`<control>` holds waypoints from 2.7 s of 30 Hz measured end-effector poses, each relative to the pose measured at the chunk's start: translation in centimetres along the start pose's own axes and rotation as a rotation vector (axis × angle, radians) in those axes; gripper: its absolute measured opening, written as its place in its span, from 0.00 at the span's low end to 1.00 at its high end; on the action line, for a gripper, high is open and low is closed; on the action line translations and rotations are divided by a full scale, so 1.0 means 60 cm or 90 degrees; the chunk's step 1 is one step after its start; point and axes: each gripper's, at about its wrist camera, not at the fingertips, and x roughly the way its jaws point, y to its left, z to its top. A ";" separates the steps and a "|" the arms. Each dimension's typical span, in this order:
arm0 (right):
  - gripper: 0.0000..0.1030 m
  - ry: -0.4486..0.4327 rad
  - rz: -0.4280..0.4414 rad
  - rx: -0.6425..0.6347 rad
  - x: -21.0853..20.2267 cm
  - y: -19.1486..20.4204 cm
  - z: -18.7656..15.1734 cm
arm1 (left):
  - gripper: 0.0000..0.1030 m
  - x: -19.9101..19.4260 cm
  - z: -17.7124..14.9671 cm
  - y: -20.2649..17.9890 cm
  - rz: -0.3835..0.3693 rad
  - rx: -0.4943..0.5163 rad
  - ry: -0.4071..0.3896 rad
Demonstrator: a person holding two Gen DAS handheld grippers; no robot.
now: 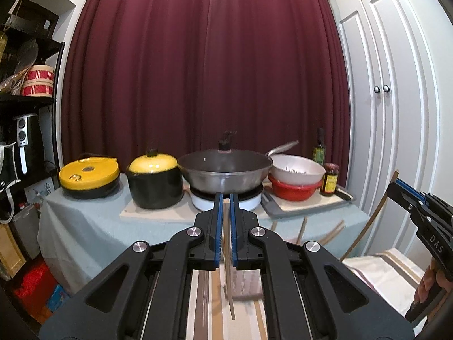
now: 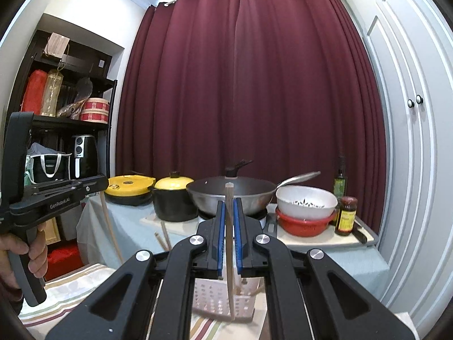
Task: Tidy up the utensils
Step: 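Lift both held chopsticks and carry them over the white caddy, then open both tools to drop the chopsticks into the caddy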
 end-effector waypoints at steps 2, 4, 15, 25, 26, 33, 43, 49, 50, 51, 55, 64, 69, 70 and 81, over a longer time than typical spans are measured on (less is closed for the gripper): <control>0.06 -0.006 -0.001 -0.002 0.009 -0.005 0.009 | 0.05 0.010 0.015 -0.002 0.003 0.003 -0.012; 0.07 -0.014 0.000 -0.002 0.019 -0.010 0.019 | 0.05 0.019 0.026 -0.002 0.002 0.000 -0.018; 0.06 -0.027 0.000 -0.006 0.086 -0.025 0.036 | 0.05 0.081 0.086 -0.021 -0.005 -0.003 -0.054; 0.07 -0.023 -0.001 0.016 0.162 -0.052 0.010 | 0.05 0.158 0.076 -0.031 0.006 0.000 -0.057; 0.07 -0.020 0.000 0.019 0.167 -0.053 0.007 | 0.05 0.166 0.068 -0.030 0.006 -0.003 -0.052; 0.06 0.012 0.001 0.029 0.211 -0.052 -0.041 | 0.05 0.214 0.015 -0.028 -0.005 -0.012 -0.024; 0.07 0.062 -0.004 0.031 0.247 -0.058 -0.095 | 0.05 0.257 -0.048 -0.039 0.002 0.009 0.011; 0.07 0.088 0.001 0.033 0.262 -0.060 -0.116 | 0.05 0.274 -0.073 -0.045 0.005 0.020 0.029; 0.07 0.094 0.002 0.033 0.264 -0.060 -0.118 | 0.05 0.276 -0.075 -0.045 0.004 0.021 0.032; 0.07 0.097 0.002 0.034 0.266 -0.060 -0.120 | 0.05 0.277 -0.077 -0.045 0.005 0.021 0.034; 0.16 0.100 0.000 0.034 0.265 -0.059 -0.124 | 0.33 0.280 -0.084 -0.040 0.006 0.015 0.038; 0.58 0.073 -0.035 0.024 0.244 -0.057 -0.107 | 0.64 0.266 -0.081 -0.029 0.016 0.001 0.021; 0.70 0.059 -0.062 0.019 0.230 -0.058 -0.092 | 0.77 0.246 -0.075 -0.028 0.031 0.008 0.001; 0.71 0.058 -0.067 0.017 0.228 -0.057 -0.090 | 0.79 0.242 -0.074 -0.027 0.040 0.010 -0.003; 0.84 0.050 -0.123 0.025 0.192 -0.053 -0.072 | 0.91 0.202 -0.067 -0.018 0.090 0.026 -0.012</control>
